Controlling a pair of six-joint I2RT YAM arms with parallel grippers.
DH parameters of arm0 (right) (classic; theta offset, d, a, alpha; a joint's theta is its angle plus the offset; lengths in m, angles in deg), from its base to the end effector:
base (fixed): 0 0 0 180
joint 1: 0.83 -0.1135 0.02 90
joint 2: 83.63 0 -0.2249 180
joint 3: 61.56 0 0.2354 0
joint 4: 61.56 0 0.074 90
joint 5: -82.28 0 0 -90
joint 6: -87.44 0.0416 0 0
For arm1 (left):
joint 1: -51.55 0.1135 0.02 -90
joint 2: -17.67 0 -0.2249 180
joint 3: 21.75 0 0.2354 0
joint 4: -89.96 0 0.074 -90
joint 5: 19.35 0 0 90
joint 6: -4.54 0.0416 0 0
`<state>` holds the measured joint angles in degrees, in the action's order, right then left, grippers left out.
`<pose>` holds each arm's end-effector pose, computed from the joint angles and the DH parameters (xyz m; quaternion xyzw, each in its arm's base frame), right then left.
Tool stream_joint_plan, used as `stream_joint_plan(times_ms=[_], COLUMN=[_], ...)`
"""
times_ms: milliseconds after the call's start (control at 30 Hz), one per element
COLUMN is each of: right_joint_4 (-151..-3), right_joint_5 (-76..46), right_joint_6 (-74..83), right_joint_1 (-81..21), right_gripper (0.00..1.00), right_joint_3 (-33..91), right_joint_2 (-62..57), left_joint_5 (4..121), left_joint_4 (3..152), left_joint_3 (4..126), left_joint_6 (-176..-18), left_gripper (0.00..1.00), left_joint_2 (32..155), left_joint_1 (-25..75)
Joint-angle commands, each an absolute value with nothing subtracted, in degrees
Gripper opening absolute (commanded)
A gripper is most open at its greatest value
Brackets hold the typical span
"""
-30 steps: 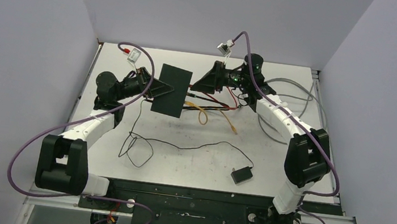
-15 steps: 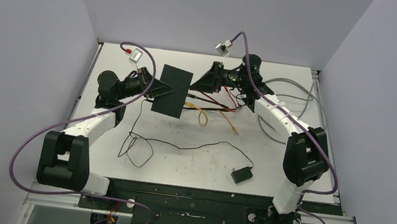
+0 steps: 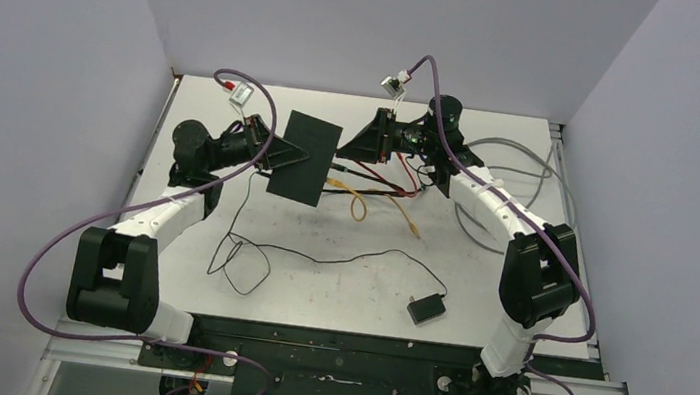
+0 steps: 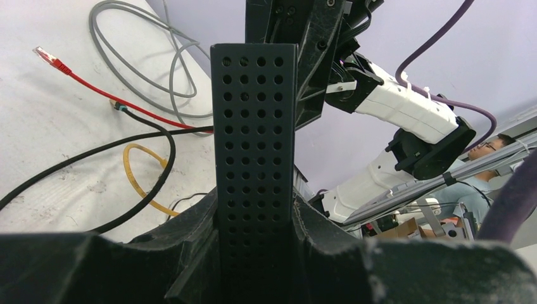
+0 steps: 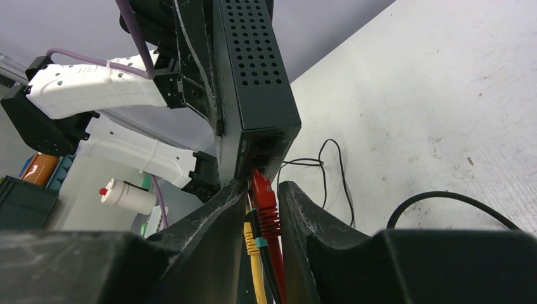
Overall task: Pull the plug from the switch port
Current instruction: Pull the connector from the switch port.
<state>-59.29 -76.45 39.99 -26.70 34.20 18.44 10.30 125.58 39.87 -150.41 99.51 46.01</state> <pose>0.3339 0.2050 0.3013 -0.2932 0.6533 0.6579 0.2332 0.2953 -0.0650 0.2799 0.0877 0.6532 -0.6456 0.3859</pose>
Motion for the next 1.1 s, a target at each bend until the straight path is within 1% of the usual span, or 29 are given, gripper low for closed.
stream_joint_plan(times_ms=[0, 100, 233, 867, 1067], right_joint_4=[-55.5, -55.5, -55.5, -57.2, -59.8], right_joint_5=[-78.1, -78.3, -78.3, -78.8, -79.1], right_joint_6=[39.4, 39.5, 39.5, 37.2, 34.8], right_joint_1=[-27.2, -27.2, -27.2, -26.7, -26.3], right_gripper=[0.25, 0.13, 0.06, 0.05, 0.05], right_joint_3=[35.4, 35.7, 35.7, 34.6, 34.7], right_joint_2=[19.1, 19.2, 19.4, 19.1, 18.7], left_joint_5=[11.9, 11.9, 11.8, 12.5, 12.8], left_joint_4=[131.3, 131.2, 130.4, 131.3, 132.3], left_joint_3=[43.9, 43.8, 43.6, 42.7, 42.3], left_joint_6=[-150.7, -150.7, -150.9, -150.8, -151.4], left_gripper=[0.00, 0.00, 0.00, 0.00, 0.00], left_joint_2=[98.9, 98.8, 99.0, 97.7, 97.3], left_joint_1=[46.1, 46.1, 46.0, 47.0, 47.1])
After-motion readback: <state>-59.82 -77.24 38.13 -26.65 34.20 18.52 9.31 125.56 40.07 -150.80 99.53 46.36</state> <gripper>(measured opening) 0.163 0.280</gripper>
